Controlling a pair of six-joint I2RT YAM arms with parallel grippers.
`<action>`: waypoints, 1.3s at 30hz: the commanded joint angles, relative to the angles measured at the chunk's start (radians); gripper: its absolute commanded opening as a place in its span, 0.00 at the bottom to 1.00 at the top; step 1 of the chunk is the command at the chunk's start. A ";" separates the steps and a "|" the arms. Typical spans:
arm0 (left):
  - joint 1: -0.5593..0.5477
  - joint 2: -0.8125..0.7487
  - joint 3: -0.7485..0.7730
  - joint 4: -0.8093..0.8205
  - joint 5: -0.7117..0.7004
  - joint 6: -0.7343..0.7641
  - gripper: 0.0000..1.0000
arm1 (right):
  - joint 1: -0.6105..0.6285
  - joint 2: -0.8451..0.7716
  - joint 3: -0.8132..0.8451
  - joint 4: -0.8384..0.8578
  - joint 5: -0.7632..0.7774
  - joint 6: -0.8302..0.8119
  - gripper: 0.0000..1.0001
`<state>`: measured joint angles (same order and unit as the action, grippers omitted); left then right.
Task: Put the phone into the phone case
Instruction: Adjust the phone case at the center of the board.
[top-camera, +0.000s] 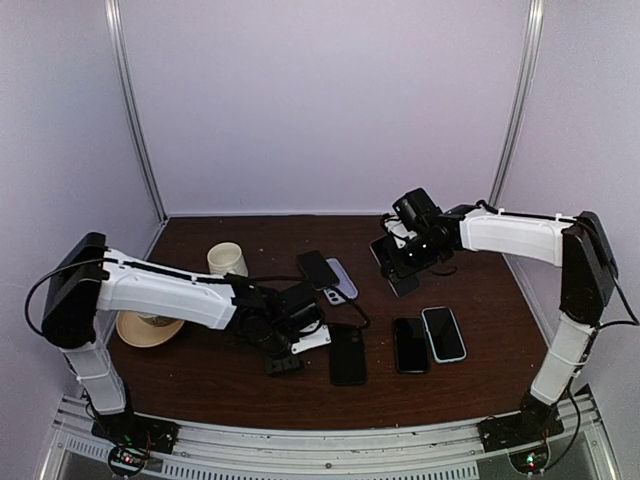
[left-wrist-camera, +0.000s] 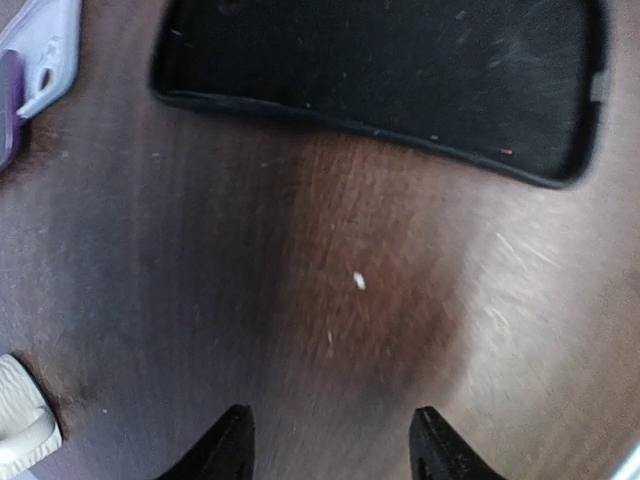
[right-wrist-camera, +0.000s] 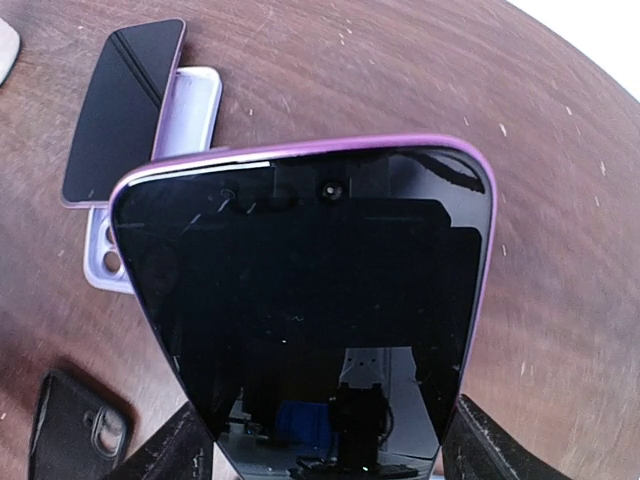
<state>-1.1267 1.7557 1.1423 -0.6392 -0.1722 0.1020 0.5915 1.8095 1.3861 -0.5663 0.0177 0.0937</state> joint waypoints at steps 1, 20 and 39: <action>-0.071 0.120 0.105 -0.042 -0.130 0.050 0.54 | 0.018 -0.141 -0.114 0.095 0.007 0.102 0.44; -0.133 0.329 0.238 0.200 0.115 0.071 0.42 | 0.090 -0.401 -0.239 -0.057 0.157 0.210 0.47; 0.157 -0.412 -0.138 0.097 0.152 -0.324 0.76 | 0.368 -0.474 -0.354 0.254 -0.273 0.520 0.38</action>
<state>-1.0969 1.4876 1.0973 -0.4877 -0.0418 -0.0692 0.9512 1.3659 1.0866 -0.5858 0.0811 0.5270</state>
